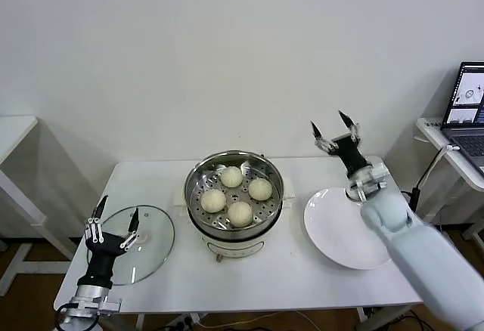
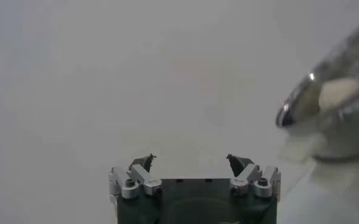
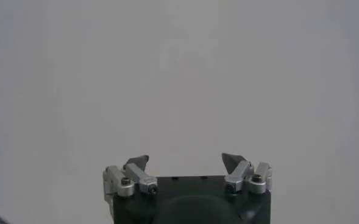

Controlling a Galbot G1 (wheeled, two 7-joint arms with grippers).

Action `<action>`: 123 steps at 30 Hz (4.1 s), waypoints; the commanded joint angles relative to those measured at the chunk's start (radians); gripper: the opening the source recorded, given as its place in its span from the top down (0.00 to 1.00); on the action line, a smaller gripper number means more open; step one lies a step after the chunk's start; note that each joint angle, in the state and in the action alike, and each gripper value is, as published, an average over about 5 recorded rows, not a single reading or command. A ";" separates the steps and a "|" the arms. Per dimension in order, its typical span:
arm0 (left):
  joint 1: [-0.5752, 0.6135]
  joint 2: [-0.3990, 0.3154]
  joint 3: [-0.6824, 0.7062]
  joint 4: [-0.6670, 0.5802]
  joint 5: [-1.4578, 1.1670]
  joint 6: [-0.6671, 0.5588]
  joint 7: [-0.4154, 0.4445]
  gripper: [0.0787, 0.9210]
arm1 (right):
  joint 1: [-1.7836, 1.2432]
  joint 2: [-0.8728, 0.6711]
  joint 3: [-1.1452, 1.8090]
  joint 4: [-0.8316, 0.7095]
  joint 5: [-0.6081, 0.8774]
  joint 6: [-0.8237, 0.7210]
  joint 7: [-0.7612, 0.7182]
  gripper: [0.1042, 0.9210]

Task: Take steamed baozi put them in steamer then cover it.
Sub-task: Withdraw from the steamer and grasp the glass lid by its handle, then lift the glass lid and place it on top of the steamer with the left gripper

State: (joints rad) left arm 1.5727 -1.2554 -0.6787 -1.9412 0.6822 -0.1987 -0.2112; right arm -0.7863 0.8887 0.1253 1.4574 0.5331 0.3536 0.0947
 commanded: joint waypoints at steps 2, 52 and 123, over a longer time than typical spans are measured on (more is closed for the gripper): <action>0.001 0.066 -0.081 0.272 0.444 -0.045 -0.068 0.12 | -0.439 0.236 0.342 0.008 -0.122 0.125 0.086 0.12; -0.285 0.023 0.014 0.602 0.646 -0.036 -0.249 0.12 | -0.453 0.360 0.328 -0.020 -0.280 0.115 0.069 0.12; -0.536 -0.146 0.757 -0.118 0.609 0.707 0.385 0.87 | -0.456 0.396 0.385 -0.009 -0.332 0.105 0.079 0.12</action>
State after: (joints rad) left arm 1.1673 -1.2595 -0.2592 -2.0598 1.1655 0.3082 -0.0647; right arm -1.2383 1.2768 0.4950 1.4580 0.2063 0.4526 0.1748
